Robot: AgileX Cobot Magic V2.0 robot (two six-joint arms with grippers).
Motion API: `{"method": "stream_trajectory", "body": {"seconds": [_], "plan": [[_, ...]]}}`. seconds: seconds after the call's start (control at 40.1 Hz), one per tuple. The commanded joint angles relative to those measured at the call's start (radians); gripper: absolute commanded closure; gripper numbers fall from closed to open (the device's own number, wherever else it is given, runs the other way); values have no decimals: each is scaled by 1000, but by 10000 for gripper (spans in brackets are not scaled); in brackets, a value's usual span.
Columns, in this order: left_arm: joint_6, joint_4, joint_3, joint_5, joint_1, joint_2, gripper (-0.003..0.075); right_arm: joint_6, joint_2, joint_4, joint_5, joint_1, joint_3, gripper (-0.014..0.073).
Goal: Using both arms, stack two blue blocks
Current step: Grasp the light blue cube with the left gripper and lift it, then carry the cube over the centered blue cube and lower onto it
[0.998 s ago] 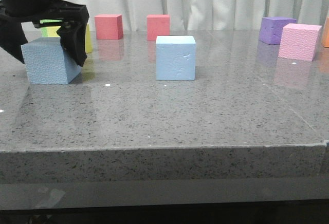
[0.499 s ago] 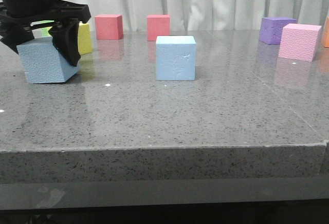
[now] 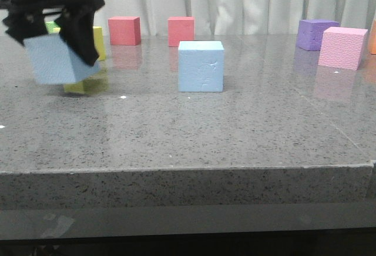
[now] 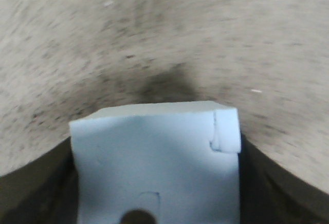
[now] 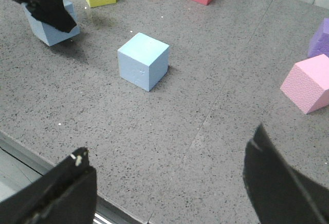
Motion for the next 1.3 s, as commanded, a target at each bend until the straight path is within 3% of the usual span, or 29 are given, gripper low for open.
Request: {"method": "stream_trajectory", "body": {"seconds": [0.0,0.224,0.424,0.648,0.773,0.973,1.272], "plan": [[163,-129,-127,65,-7,-59,387,-11,1,-11,-70,-6,-24,1],[363,-205,-327,106,-43,-55,387,-11,1,-11,-70,-6,-24,1],[554,-192,-455,119,-151,-9,385,-11,1,-11,-70,-6,-24,1],[788,-173,-495,102,-262,50,385,-11,1,-11,-70,-6,-24,1],[880,-78,-495,62,-309,74,385,-11,1,-11,-70,-6,-24,1],[909,32,-495,25,-346,116,385,-11,1,-11,-70,-6,-24,1],[922,34,-495,37,-346,146,382,-11,1,-11,-70,-6,-24,1]]}}
